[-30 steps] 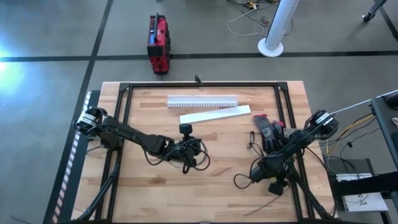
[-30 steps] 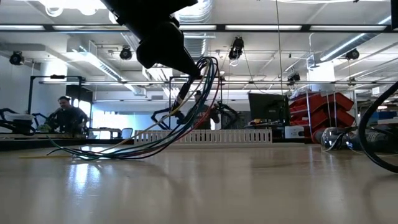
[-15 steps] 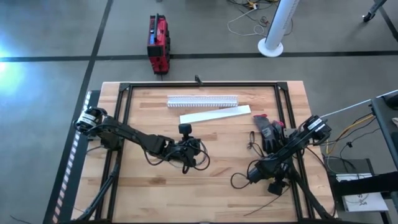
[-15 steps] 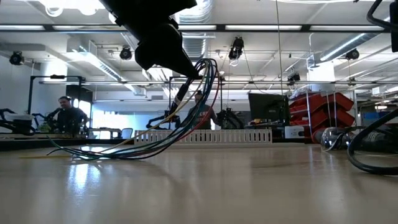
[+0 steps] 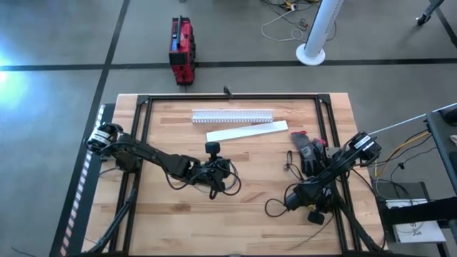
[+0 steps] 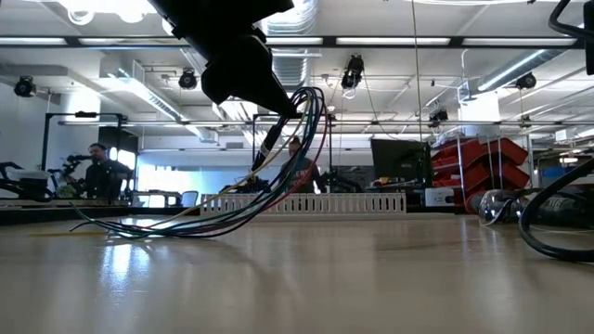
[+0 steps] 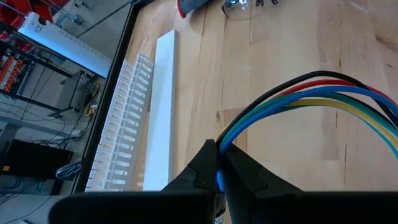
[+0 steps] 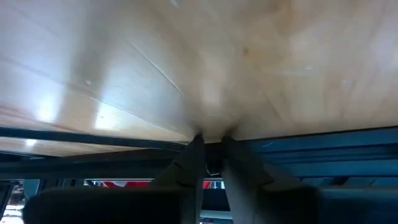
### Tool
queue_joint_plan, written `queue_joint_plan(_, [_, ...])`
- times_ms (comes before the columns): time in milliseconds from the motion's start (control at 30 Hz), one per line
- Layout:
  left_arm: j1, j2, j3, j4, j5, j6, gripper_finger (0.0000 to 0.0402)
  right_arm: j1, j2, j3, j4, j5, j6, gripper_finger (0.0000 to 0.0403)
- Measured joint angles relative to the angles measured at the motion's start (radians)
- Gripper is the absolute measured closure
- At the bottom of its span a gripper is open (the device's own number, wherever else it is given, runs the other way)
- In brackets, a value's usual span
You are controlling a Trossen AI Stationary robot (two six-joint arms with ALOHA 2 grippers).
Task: Ziptie cables
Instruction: Wrap the cables together using a black zip tie
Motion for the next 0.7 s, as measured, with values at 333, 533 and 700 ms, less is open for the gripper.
queue_joint_plan(333, [0.001, -0.001, 0.0, 0.0, -0.001, 0.03, 0.0401, -0.001, -0.047, 0.0, -0.001, 0.002, 0.023, 0.04])
queue_joint_plan(533, [0.003, -0.01, 0.0, -0.004, -0.003, 0.06, 0.0401, -0.016, -0.141, 0.025, -0.043, 0.086, 0.081, 0.0402])
queue_joint_plan(700, [0.005, -0.029, 0.0, -0.029, -0.003, 0.087, 0.0401, -0.073, -0.228, 0.09, -0.076, 0.268, 0.09, 0.0402])
